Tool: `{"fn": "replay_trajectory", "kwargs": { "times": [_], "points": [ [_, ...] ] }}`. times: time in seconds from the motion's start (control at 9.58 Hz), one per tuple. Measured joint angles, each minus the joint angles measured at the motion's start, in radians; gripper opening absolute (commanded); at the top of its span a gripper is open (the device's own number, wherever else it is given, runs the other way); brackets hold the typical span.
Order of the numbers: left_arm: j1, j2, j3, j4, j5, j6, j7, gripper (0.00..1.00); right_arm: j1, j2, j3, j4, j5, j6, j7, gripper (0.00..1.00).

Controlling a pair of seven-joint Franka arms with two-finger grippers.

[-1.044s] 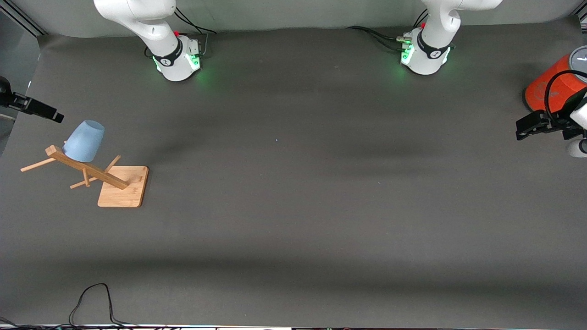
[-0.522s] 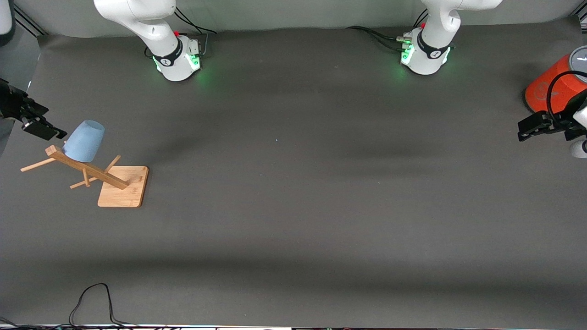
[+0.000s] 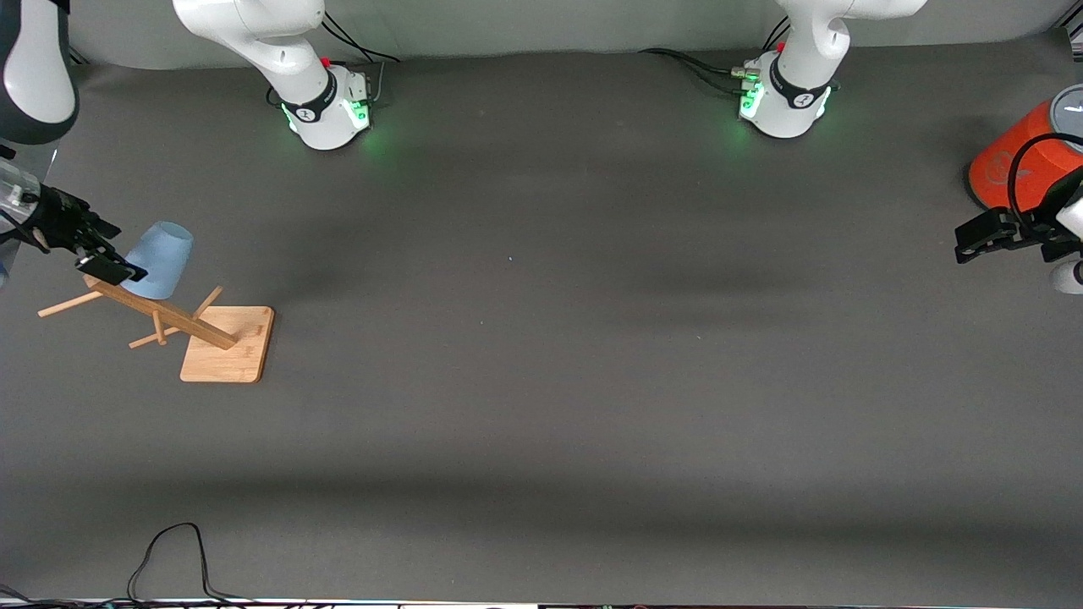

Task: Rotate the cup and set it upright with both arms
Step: 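Lift the blue cup off the mug tree peg with the right gripper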

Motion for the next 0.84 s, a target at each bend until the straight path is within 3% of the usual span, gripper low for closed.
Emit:
{"fn": "replay_trajectory", "kwargs": {
  "times": [0.52,0.63,0.73,0.84],
  "points": [
    [0.004,0.000,0.000,-0.003,0.000,0.006,0.000,1.00,0.010,0.022,0.000,-0.035,0.020,0.068,0.003,1.00],
    [0.004,0.000,0.000,-0.003,-0.001,0.010,0.000,1.00,0.026,0.031,0.001,-0.035,0.033,0.079,0.004,0.92],
    [0.004,0.001,0.000,-0.003,-0.001,0.020,0.000,1.00,0.039,0.039,0.001,-0.035,0.039,0.083,0.006,0.67],
    [0.004,0.003,0.000,-0.004,-0.002,0.027,0.000,1.00,0.043,0.042,0.001,-0.035,0.040,0.084,0.008,0.63]
  ]
}}
